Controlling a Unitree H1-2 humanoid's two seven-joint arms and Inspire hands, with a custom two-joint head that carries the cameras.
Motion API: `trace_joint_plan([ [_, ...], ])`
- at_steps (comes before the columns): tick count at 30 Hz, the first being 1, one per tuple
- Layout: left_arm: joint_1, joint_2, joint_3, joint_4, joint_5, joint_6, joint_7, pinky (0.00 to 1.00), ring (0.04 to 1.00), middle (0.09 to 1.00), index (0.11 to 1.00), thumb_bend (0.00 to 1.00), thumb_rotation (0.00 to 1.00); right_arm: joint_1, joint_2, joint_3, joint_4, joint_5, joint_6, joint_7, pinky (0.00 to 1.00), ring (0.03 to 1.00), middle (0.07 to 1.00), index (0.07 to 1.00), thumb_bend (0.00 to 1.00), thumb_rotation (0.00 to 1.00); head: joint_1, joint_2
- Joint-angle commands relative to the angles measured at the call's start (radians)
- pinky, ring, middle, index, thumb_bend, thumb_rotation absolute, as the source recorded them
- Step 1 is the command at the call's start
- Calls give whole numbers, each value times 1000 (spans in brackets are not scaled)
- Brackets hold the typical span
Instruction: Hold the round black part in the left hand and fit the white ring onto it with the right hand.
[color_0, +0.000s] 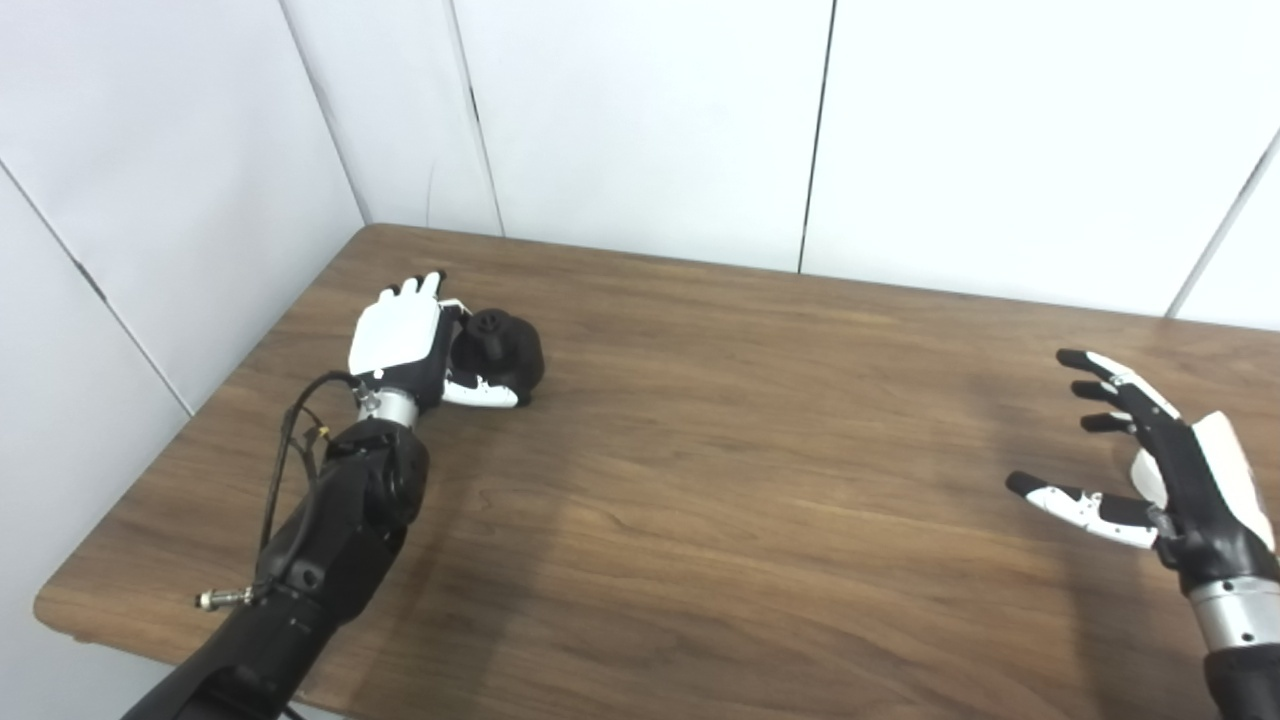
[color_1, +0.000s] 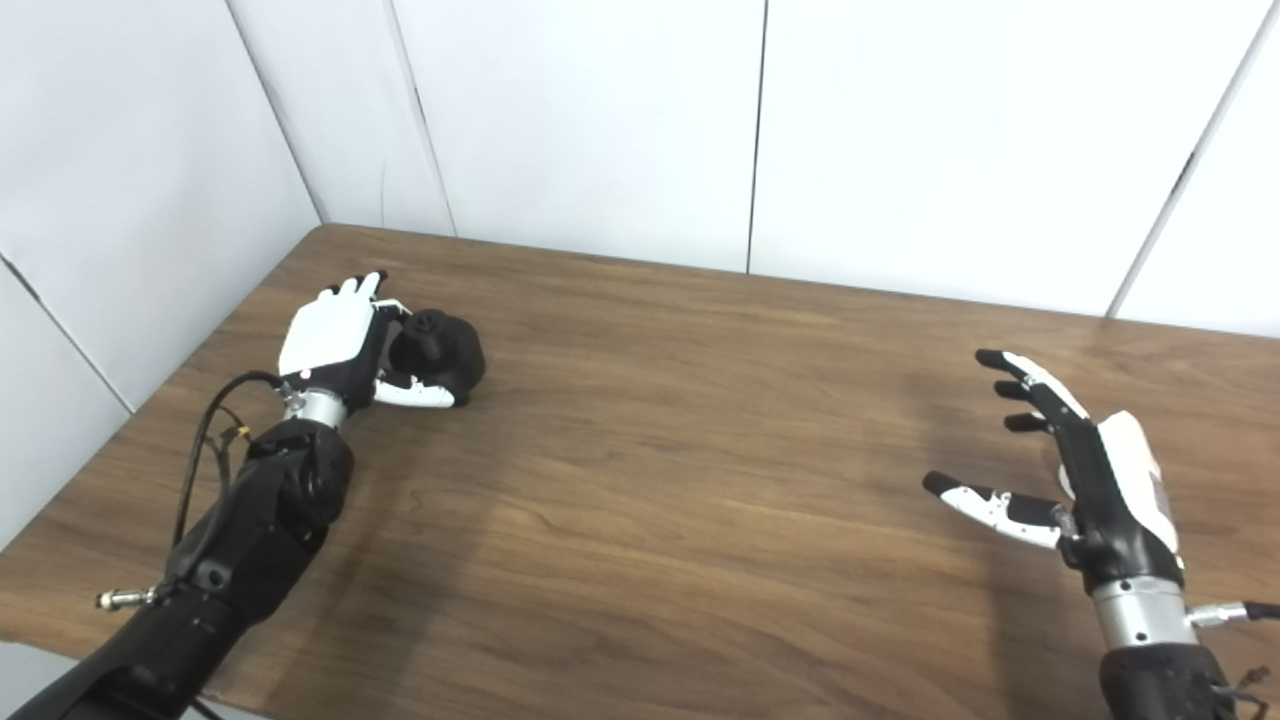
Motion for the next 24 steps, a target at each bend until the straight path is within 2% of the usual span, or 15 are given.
trace_joint_plan([
  [1, -19, 25, -8, -16, 11, -17, 14, 1000, 1000, 1000, 619, 973, 456, -39, -12, -12, -44, -1, -10, -8, 691, 810, 872, 827, 654, 140, 1, 1],
  [5, -12, 5, -11, -39, -16, -67, 22, 1000, 1000, 1000, 622, 971, 410, -49, -13, -14, -41, -7, -14, -12, 671, 796, 863, 823, 663, 153, -5, 2],
  [14, -10, -59, -55, -97, -38, -69, -32, 1000, 1000, 1000, 639, 980, 336, -49, -9, -18, -52, -12, -12, -14, 664, 794, 862, 820, 668, 181, -17, 10],
  [16, -10, -75, -65, -97, -48, -90, -29, 1000, 1000, 1000, 638, 972, 322, -44, -13, -17, -61, -24, -5, -12, 663, 795, 866, 825, 660, 192, -21, 12],
  [24, -13, -126, -131, -96, -39, -130, -22, 1000, 1000, 1000, 631, 980, 341, -41, -12, -23, -76, -36, 1, -10, 652, 788, 864, 831, 654, 201, -37, 16],
])
